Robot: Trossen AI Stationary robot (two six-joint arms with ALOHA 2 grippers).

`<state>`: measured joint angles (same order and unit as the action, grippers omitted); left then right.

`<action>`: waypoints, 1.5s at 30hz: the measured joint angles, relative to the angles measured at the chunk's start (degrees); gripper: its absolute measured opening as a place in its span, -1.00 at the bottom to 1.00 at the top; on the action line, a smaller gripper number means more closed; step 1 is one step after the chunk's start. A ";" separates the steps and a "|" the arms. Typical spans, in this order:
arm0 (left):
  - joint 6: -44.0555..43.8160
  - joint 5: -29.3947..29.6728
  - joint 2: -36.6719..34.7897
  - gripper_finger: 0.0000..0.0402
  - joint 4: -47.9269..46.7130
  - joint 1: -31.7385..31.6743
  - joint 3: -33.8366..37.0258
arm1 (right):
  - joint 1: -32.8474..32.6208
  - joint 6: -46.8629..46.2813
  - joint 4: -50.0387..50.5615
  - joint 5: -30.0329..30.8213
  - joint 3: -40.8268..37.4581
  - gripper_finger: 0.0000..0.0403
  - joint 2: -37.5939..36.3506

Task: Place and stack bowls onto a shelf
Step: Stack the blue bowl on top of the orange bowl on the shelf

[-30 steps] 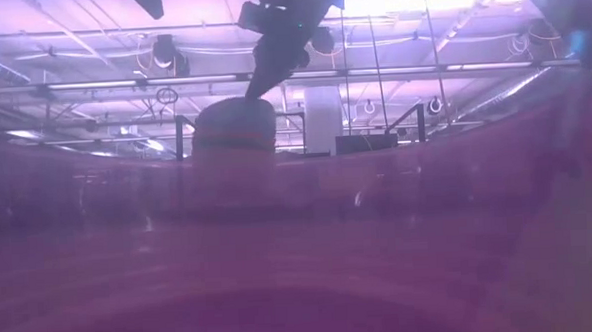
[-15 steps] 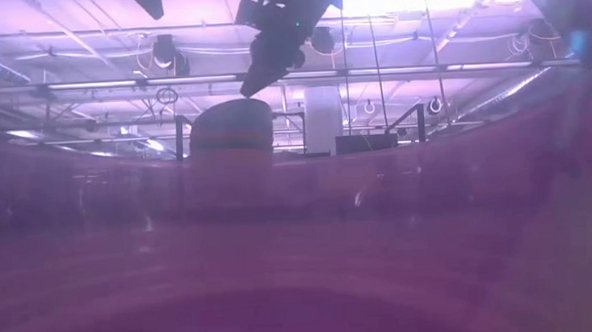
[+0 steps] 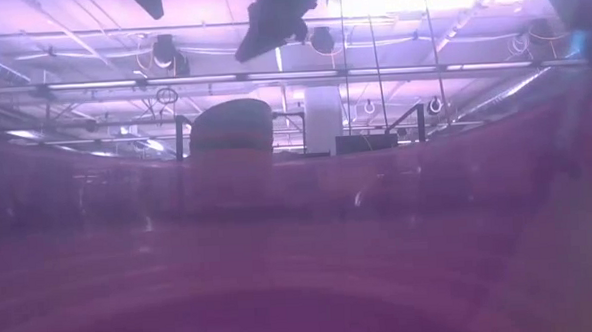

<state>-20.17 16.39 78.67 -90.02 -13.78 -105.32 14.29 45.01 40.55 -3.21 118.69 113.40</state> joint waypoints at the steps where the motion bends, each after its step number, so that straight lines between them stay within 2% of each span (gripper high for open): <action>1: 0.01 -0.01 0.00 -0.72 0.00 0.02 0.00 | -0.05 0.14 0.25 0.03 -0.07 -0.67 -0.01; 4: 0.03 -0.12 0.00 -0.72 0.00 0.00 0.00 | 0.15 -0.16 0.67 0.48 -0.14 -0.91 -0.31; 6: 0.03 -0.31 0.00 -0.72 0.00 0.00 0.00 | 0.62 -0.61 1.34 0.38 -0.09 -0.97 -0.33; 14: 0.45 -0.38 0.00 -0.72 0.00 0.00 0.00 | 2.39 -1.00 2.44 -0.11 -0.09 -1.00 -0.20; 20: 0.53 -0.41 0.00 -0.72 0.00 0.00 0.00 | 3.44 -1.42 3.53 -5.87 -1.52 -1.00 0.00; 28: 0.51 -0.42 0.00 -0.72 0.00 0.00 0.00 | 4.46 -0.39 -2.92 -5.93 -8.87 -1.00 0.02; 39: 0.38 -0.42 0.00 -0.72 0.00 0.00 0.00 | 5.92 -0.81 -4.10 -6.07 -11.19 -1.00 0.04; 45: 0.14 -0.42 0.00 -0.72 0.00 0.00 0.00 | 3.99 0.89 -4.12 -6.24 -11.11 -1.00 -3.16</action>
<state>-20.03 15.97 78.67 -90.02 -13.78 -105.32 18.29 45.90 36.43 -9.45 107.58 110.25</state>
